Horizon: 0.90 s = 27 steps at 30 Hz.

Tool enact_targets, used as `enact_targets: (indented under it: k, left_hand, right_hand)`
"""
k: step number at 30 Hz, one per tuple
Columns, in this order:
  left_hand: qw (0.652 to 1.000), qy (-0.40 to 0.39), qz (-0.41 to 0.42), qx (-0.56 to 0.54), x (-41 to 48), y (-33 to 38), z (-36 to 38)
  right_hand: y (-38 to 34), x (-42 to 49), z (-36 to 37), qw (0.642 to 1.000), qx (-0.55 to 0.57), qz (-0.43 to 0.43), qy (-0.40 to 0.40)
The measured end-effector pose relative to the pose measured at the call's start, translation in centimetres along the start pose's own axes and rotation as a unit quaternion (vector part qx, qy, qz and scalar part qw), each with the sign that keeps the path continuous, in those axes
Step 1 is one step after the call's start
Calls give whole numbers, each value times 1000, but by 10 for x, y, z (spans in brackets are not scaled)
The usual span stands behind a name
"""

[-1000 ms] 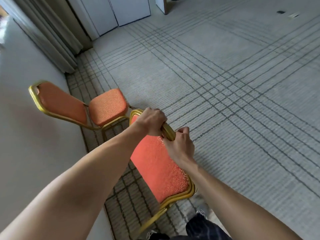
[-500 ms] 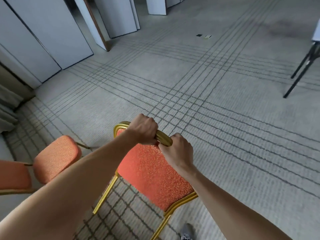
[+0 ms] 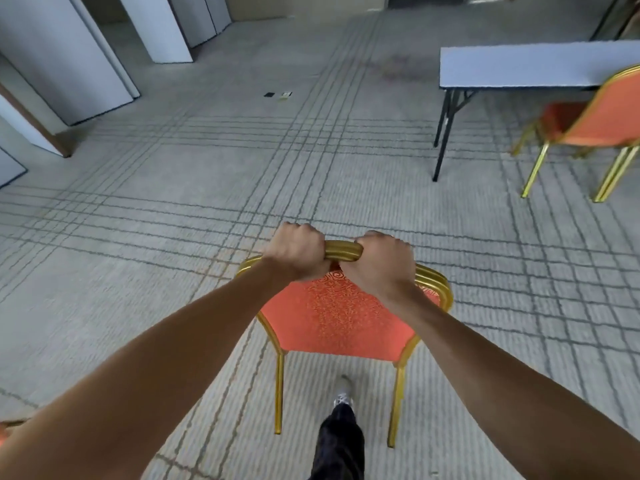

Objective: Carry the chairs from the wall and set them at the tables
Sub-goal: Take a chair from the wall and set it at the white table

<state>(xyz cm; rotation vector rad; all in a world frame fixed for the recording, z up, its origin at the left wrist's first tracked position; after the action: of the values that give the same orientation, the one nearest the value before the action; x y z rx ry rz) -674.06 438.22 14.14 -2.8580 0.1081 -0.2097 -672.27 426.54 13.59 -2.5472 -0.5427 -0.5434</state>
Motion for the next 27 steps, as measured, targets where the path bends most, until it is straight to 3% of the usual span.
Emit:
enact_targets:
  k: [4,17,27]
  left_hand:
    - [998,27,42,-42,90,35,15]
    - [972,33,205,-108,325,174,22]
    - [970,26,199,-133,485,268,32]
  right_hand:
    - [69,59,8,995,-94,1,-16]
    - [279,181,-11,973,-206,100,-37]
    - [447,273,4,971,-190,115,-92]
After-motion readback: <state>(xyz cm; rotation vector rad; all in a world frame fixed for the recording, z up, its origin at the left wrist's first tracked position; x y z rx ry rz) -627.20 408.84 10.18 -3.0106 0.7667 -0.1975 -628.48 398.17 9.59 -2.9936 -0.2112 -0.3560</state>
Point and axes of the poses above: each hand's wrist, its own x-axis towards the middle knuckle, its own z-axis out of the palm, y = z × x, the point moved 10 cm from there along x, towards the middle knuckle, and after that the axes turned 12 degrees about y, right-handed, at the moved point
